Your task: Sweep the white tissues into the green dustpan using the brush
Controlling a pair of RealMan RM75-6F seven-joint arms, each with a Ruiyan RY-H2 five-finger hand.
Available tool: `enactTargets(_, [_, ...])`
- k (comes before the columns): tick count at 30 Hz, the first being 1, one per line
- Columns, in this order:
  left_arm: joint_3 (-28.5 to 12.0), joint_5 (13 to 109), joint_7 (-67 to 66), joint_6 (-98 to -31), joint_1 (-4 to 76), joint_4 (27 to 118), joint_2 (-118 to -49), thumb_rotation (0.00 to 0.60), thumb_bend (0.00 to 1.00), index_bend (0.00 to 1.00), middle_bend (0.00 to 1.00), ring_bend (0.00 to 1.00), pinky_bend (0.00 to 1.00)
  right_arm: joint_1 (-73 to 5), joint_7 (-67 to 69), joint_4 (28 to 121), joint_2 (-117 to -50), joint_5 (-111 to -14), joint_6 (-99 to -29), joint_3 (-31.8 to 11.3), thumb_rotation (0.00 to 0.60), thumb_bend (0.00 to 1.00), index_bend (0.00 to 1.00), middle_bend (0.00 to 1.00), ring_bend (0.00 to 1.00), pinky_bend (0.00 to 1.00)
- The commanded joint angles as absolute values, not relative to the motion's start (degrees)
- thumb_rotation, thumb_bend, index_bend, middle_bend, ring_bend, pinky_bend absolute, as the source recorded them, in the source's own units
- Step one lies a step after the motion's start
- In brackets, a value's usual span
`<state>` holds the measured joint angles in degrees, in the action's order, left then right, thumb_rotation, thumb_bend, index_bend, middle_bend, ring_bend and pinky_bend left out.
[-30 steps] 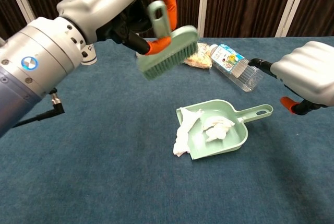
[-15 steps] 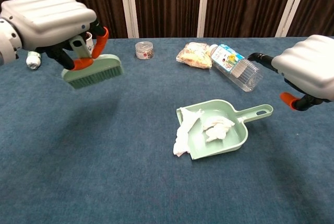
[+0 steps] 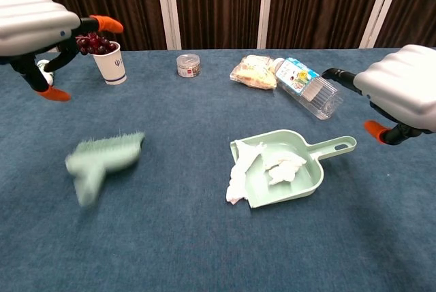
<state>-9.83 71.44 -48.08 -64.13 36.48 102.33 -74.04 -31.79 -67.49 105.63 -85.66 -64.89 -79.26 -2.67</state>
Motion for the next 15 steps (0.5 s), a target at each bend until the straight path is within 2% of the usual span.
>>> enactTargets(1, [-10.2,73.0,-45.1,-67.1,35.3,103.5,-73.4,0.600,0.00,0.04,0.61,0.78,0.91,-31.7,-67.5,105.8,-85.5,-65.5,-79.6,-2.6,0.600,0.47,0.00,0.83,0.78,0.81])
enactTargets(5, [-11.1,74.8,-40.4,-70.5,34.0,104.4,-73.1,0.600,0.00,0.04,0.53,0.73,0.85,-31.4,-67.2,106.2,-84.8,-65.5,-80.1,-2.9,0.600,0.47,0.00,0.81,0.76,0.81])
enactTargets(7, [-11.4,74.2,-38.2,-71.4,33.1,105.8,-72.2,0.600,0.00,0.04,0.47,0.67,0.77,-31.1,-66.7,106.6,-84.2,-65.8,-80.3,-2.9,0.600,0.47,0.00,0.77,0.72,0.80])
enactTargets(8, [-11.2,73.8,-37.3,-71.8,32.4,107.0,-71.5,0.600,0.00,0.04,0.41,0.60,0.71,-30.9,-66.1,106.9,-83.7,-66.2,-80.4,-2.8,0.600,0.47,0.00,0.71,0.67,0.77])
enactTargets(10, [-10.4,73.5,-35.5,-73.2,30.7,109.3,-70.3,0.600,0.00,0.04,0.28,0.45,0.57,-30.3,-64.3,107.6,-82.7,-66.7,-80.5,-2.6,0.600,0.48,0.00,0.53,0.48,0.62])
enactTargets(12, [-8.4,74.3,-32.4,-75.0,27.9,111.9,-69.2,0.600,0.01,0.03,0.16,0.31,0.44,-29.2,-61.3,108.0,-81.6,-67.4,-81.2,-2.2,0.600,0.48,0.00,0.29,0.21,0.35])
enactTargets(15, [-3.8,78.5,-26.9,-78.2,23.3,114.4,-67.2,0.600,0.01,0.00,0.06,0.17,0.30,-26.5,-53.4,108.7,-79.7,-67.4,-81.6,-1.4,0.600,0.48,0.00,0.08,0.02,0.15])
